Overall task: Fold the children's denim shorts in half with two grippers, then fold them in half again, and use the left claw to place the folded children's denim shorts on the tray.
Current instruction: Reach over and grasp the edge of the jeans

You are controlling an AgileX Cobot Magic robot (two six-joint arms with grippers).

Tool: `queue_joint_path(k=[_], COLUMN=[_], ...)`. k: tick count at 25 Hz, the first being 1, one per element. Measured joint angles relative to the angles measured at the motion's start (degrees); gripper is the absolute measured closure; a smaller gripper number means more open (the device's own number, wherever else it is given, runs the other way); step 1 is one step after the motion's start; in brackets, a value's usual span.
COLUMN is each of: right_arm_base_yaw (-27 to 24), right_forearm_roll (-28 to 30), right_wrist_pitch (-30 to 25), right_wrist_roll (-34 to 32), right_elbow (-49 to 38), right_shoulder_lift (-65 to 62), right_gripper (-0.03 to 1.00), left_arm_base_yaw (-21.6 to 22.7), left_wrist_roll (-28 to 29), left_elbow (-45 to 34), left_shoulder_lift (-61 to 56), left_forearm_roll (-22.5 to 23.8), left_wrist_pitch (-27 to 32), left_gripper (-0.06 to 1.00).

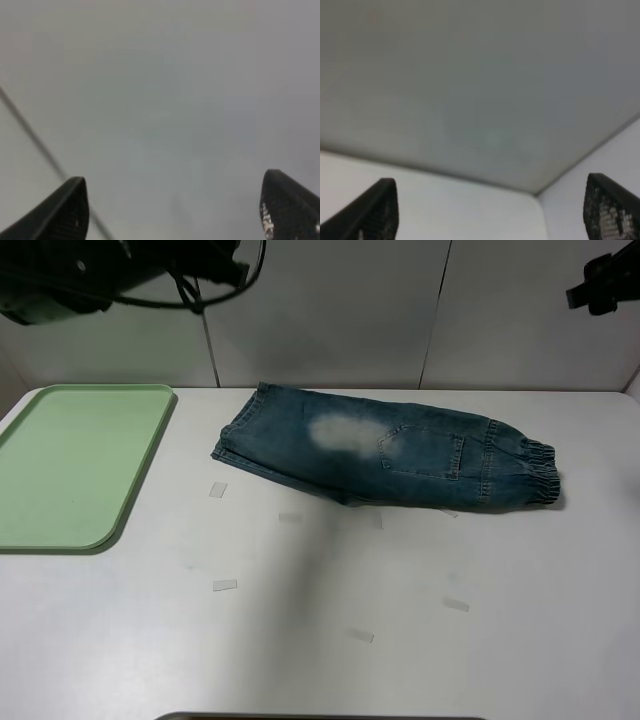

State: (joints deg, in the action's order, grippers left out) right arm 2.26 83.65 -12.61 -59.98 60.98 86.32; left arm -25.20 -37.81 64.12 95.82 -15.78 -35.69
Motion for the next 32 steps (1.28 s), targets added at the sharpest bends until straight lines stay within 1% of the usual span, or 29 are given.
queue_joint_path(k=[2, 4, 7, 11, 14, 16, 18, 22, 24, 26, 30, 31, 32], right_arm_base_yaw=[0.0, 0.0, 0.0, 0.8, 3.8, 6.9, 9.7, 14.1, 15.5, 16.4, 17.0, 17.0, 17.0], right_forearm_roll=[-1.7, -4.0, -7.7, -11.6, -12.4, -12.4, -12.4, -12.5, -12.5, -12.5, -13.0, -13.7, -14.3], right_wrist_pitch=[0.6, 1.2, 1.7, 2.8, 2.8, 2.8, 2.7, 1.7, 1.1, 0.9, 0.6, 0.5, 0.5], right_wrist_roll=[0.1, 0.1, 0.3, 4.8, 9.4, 11.8, 13.2, 14.1, 14.4, 14.5, 14.5, 14.5, 14.5], right_elbow=[0.0, 0.0, 0.0, 0.0, 0.0, 0.0, 0.0, 0.0, 0.0, 0.0, 0.0, 0.0, 0.0], right_shoulder_lift=[-2.9, -5.3, -8.7, -12.4, -14.6, -16.0, -17.1, -19.1, -20.1, -21.4, -23.6, -23.9, -24.2], right_gripper=[0.40, 0.40, 0.40, 0.36, 0.33, 0.33, 0.33, 0.32, 0.32, 0.32, 0.32, 0.32, 0.32], left_arm_base_yaw=[-1.6, -2.5, -2.6, -2.6, -2.6, -2.6, -2.6, -2.6, -2.6, -2.6, -2.6, -2.6, -2.6], left_wrist_roll=[1.2, 1.5, 1.7, 1.7, 2.4, 3.8, 5.6, 9.1, 12.5, 17.7, 29.0, 31.3, 34.0], left_elbow=[0.0, 0.0, 0.0, 0.0, 0.0, -0.1, -0.2, -0.3, -0.3, -0.3, -0.3, -0.3, -0.3], left_shoulder_lift=[-5.4, -10.1, -16.3, -23.6, -29.0, -32.8, -36.4, -44.4, -48.6, -52.4, -59.7, -61.3, -62.5], left_forearm_roll=[0.0, 0.1, 0.1, 0.1, 0.1, 0.1, 0.1, 1.4, 3.9, 7.8, 18.7, 21.1, 24.4], left_wrist_pitch=[3.4, 8.2, 16.7, 28.2, 35.7, 40.2, 44.3, 49.9, 52.8, 55.4, 62.5, 64.8, 68.3], left_gripper=[0.24, 0.24, 0.24, 0.24, 0.23, 0.21, 0.19, 0.18, 0.18, 0.18, 0.18, 0.18, 0.18])
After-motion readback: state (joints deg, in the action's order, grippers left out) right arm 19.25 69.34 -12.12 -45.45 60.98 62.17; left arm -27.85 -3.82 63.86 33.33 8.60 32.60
